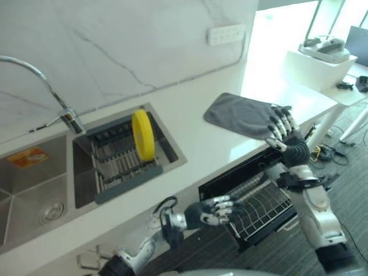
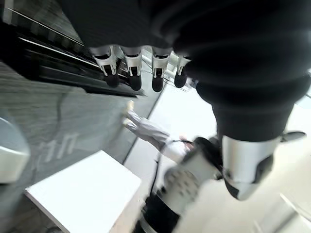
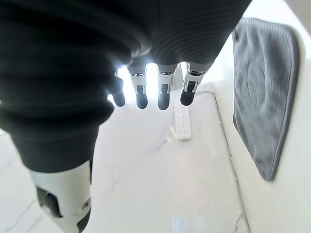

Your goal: Place the dishes in the dishwasher.

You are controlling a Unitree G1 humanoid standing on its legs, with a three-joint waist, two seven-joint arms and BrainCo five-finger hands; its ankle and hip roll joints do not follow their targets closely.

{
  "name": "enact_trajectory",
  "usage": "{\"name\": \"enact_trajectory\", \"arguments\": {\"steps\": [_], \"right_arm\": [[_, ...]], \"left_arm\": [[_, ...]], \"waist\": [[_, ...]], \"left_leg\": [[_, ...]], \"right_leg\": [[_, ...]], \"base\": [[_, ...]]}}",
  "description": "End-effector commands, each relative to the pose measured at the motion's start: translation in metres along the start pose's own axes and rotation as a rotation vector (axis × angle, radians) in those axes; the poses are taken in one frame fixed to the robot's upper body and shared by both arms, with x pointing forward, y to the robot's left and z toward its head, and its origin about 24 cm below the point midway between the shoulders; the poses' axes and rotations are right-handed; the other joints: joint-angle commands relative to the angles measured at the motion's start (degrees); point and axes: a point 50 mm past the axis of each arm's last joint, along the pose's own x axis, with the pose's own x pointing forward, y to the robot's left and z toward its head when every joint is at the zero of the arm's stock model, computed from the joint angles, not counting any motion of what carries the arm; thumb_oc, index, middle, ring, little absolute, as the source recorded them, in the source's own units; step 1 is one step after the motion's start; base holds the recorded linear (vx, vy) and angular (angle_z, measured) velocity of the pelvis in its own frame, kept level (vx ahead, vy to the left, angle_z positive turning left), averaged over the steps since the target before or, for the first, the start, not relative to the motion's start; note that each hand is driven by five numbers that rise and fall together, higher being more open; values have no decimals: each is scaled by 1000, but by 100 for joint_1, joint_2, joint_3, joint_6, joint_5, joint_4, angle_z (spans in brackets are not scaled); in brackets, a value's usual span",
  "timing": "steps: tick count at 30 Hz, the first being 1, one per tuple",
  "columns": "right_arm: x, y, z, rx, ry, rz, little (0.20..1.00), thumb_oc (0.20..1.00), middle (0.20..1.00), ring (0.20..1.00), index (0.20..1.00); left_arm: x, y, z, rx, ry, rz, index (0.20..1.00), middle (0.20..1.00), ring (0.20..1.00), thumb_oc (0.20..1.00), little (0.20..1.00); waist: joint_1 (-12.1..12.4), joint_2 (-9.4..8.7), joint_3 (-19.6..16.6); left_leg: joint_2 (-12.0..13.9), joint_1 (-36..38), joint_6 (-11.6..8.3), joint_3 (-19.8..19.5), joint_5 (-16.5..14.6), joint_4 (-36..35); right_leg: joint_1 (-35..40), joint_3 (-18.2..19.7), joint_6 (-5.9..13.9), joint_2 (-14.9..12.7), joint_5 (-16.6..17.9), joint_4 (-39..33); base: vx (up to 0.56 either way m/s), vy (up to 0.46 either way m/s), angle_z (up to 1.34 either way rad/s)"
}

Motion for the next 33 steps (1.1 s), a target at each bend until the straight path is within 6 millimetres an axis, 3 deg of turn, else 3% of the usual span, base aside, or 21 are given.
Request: {"name": "enact_trajectory", "arguments": {"steps": [1,4,9,13,17,20,27,33], "right_arm": [[16,-2,31,13,-156,49,1000,1000,1000,1000,1000],[15,0,29,20,-145,69,1000,1000,1000,1000,1000],[14,5,27,28,-125,87,1000,1000,1000,1000,1000],[16,11,25,35,-103,118,1000,1000,1000,1000,1000],[17,16,24,39,-69,150,1000,1000,1000,1000,1000],[21,21,25,47,-51,184,1000,1000,1000,1000,1000],[31,23,20,75,-2,163,1000,1000,1000,1000,1000],[46,21,-3,94,109,99,1000,1000,1000,1000,1000]], "left_arm": [[-4,12,-9,134,54,138,1000,1000,1000,1000,1000],[-18,31,-41,111,161,333,1000,1000,1000,1000,1000],[-42,45,-97,51,366,624,1000,1000,1000,1000,1000],[-67,41,-139,-9,523,795,1000,1000,1000,1000,1000],[-99,36,-168,-80,697,932,1000,1000,1000,1000,1000],[-117,31,-181,-141,776,1004,1000,1000,1000,1000,1000],[-134,18,-199,-316,824,1088,1000,1000,1000,1000,1000],[-123,31,-182,-122,765,1028,1000,1000,1000,1000,1000]], "waist": [[165,-110,-42],[175,-122,-27],[256,-141,-5],[370,-181,-3],[510,-200,-29],[611,-221,-72],[910,-266,-162],[1223,-250,-182]], "left_leg": [[223,122,147,330,-763,273],[226,114,135,333,-749,279],[217,95,111,255,-711,261],[232,71,76,175,-676,241],[224,65,62,49,-648,208],[204,54,51,-67,-621,153],[79,-61,89,-413,-589,93],[-88,-79,144,-746,-554,2]], "right_leg": [[128,-348,196,-272,-459,218],[134,-361,210,-281,-447,201],[170,-425,216,-301,-442,188],[211,-515,226,-326,-457,188],[267,-575,203,-325,-483,183],[296,-594,193,-318,-494,165],[338,-667,165,-327,-474,111],[461,-752,155,-332,-491,110]], "base": [[-5,3,-20],[0,4,-12],[4,2,0],[20,-2,10],[44,14,15],[62,35,23],[71,51,26],[115,100,48]]}}
